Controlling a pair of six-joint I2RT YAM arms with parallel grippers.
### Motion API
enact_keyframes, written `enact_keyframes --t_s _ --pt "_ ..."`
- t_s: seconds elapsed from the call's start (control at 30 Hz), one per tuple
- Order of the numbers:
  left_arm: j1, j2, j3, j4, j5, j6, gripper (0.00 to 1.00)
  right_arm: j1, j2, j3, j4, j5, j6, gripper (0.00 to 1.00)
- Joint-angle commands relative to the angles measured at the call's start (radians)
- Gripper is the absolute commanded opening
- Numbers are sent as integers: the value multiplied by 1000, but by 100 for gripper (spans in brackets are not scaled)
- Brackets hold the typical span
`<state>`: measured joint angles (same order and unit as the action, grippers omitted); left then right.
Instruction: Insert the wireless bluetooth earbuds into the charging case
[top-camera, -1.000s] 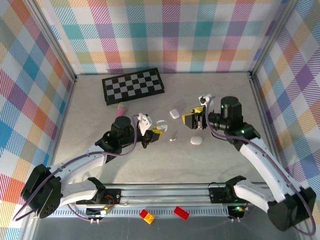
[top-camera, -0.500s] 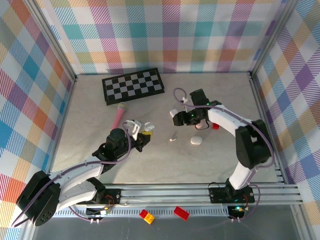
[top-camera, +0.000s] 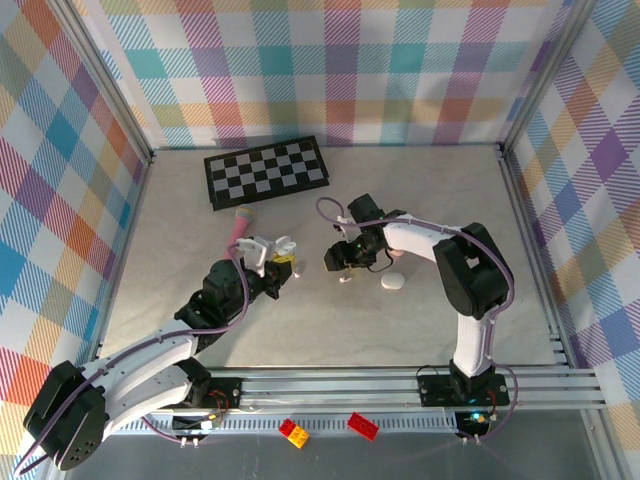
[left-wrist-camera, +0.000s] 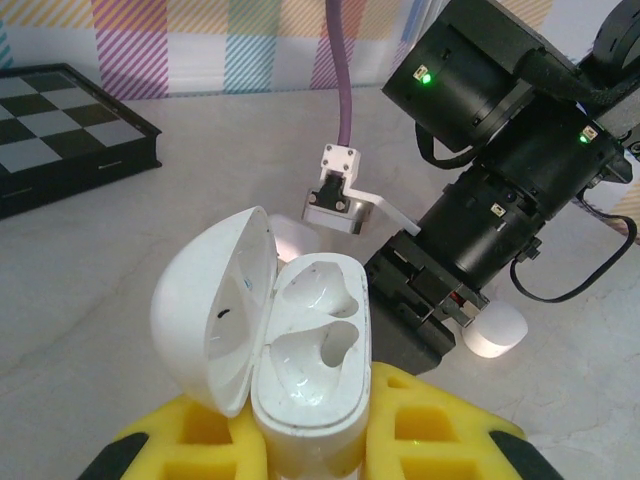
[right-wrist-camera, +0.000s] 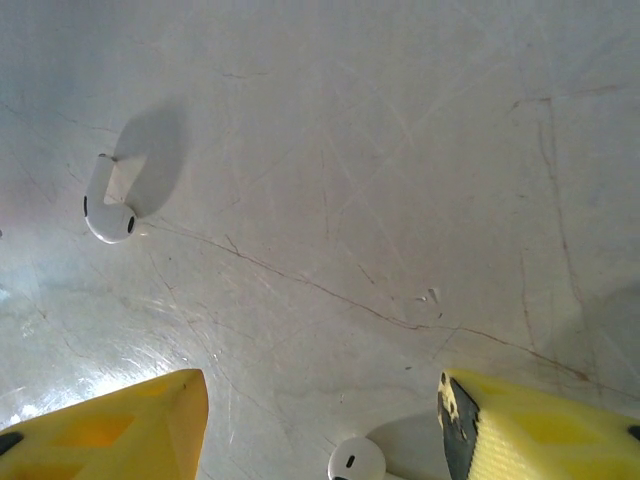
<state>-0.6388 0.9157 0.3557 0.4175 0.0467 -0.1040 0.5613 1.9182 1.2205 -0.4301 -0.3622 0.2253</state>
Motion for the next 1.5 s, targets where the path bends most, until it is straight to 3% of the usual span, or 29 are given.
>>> enact_keyframes --t_s 0.0,0.57,0.73,0.9,1.1,1.47 --pt "5 -11 15 9 -24 -26 0 -1 -4 -38 -1 -2 12 62" --pt "5 -21 12 12 -39 47 0 64 -90 -107 -67 -7 21 60" --pt "5 -49 8 -25 -50 65 0 74 -130 -96 -111 48 35 59" --pt "5 -71 -10 -25 -133 80 0 94 -152 -22 -210 205 72 59" --pt "9 -50 -12 4 -158 106 0 136 -77 119 -363 326 177 56" --pt "10 -54 3 -37 -97 179 0 157 100 312 -510 291 226 47"
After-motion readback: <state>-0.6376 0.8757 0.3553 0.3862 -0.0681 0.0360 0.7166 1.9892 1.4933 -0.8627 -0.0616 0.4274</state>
